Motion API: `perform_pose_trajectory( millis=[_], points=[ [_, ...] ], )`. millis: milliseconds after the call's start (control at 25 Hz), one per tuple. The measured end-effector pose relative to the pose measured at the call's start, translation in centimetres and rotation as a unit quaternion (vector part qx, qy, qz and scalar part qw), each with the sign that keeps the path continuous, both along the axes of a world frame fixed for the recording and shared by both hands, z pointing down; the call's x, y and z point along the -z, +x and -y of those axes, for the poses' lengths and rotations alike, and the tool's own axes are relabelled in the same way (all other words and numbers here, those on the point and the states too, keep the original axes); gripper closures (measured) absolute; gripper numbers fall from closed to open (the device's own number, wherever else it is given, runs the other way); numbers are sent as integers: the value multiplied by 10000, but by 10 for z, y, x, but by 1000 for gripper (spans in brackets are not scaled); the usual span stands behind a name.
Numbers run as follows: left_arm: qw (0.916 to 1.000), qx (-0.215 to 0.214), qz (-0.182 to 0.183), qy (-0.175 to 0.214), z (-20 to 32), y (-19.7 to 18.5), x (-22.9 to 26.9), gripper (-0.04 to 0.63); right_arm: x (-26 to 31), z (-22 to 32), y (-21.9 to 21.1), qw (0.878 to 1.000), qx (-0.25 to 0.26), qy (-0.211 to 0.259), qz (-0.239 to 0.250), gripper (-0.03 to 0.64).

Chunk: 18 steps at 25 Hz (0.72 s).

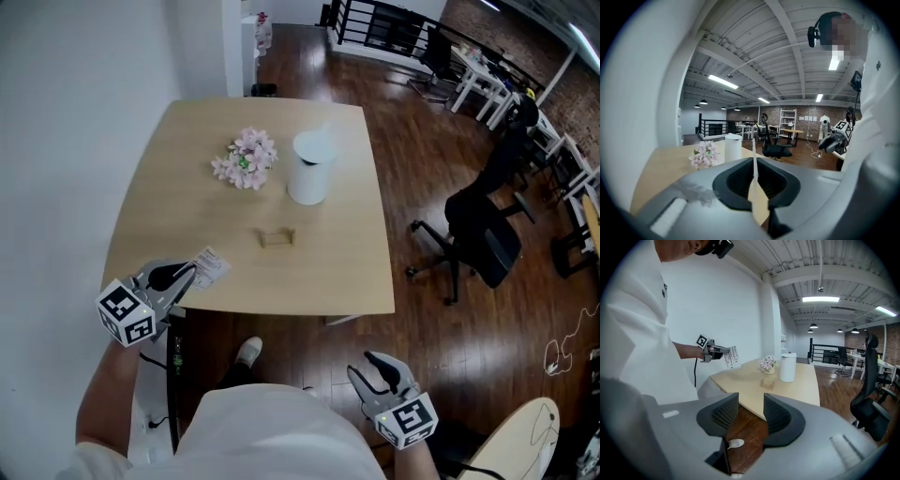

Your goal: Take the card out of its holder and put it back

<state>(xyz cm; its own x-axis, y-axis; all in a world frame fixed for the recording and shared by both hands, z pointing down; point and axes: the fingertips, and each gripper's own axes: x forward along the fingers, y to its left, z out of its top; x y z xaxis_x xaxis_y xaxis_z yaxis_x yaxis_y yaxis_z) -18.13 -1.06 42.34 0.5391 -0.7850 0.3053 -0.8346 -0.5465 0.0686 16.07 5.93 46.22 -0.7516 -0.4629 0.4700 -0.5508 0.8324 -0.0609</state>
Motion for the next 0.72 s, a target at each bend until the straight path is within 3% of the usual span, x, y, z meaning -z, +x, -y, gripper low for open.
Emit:
perform_pose_trajectory(
  millis=[160, 360, 720],
  points=[
    [9971, -744, 156, 96, 49, 19, 4, 580, 4, 2, 8, 9984, -562, -76, 31, 446],
    [9870, -1587, 236, 130, 109, 37, -5, 579, 5, 5, 3, 9933, -1146, -119, -53, 446],
    [9680, -2488, 307, -87, 180, 61, -48, 580, 10, 10, -18, 9791, -2024, -135, -165, 446]
  ],
)
